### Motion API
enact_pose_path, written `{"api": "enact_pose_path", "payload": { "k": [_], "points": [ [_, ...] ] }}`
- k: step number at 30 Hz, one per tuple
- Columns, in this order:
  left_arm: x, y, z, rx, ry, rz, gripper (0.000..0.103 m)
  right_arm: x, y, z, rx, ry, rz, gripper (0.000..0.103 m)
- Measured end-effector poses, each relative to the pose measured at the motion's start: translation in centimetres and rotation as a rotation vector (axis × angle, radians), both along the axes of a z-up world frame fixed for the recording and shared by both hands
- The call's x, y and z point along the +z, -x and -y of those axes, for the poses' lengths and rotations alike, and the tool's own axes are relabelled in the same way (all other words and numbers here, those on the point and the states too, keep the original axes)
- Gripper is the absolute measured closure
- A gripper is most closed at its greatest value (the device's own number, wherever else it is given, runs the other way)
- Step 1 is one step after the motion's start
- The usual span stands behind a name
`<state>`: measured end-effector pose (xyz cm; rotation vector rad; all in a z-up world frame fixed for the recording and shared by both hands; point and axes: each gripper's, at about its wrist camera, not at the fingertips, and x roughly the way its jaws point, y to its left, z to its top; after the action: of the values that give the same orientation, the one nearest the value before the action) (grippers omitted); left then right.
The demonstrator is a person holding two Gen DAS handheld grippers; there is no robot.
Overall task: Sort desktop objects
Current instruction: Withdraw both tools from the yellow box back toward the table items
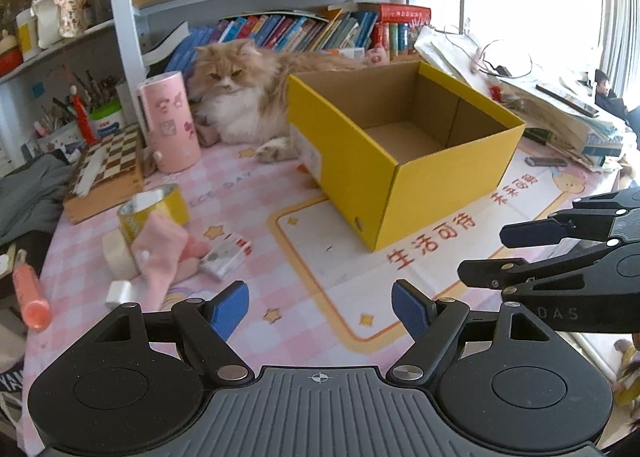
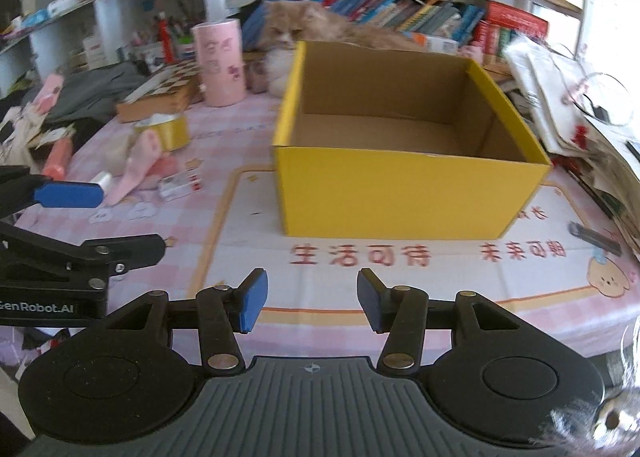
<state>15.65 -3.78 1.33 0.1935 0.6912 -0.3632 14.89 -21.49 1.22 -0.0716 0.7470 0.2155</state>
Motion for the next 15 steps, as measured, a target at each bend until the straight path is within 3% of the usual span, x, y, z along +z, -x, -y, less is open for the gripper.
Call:
{"api": "enact_pose_path", "payload": {
  "k": [15],
  "points": [
    [-0.3, 1.7, -5.9, 0.055, 0.004, -0.022, 0.022, -0.7, 1.3, -6.5, 0.070, 0.002, -0.015, 0.055]
  ]
}}
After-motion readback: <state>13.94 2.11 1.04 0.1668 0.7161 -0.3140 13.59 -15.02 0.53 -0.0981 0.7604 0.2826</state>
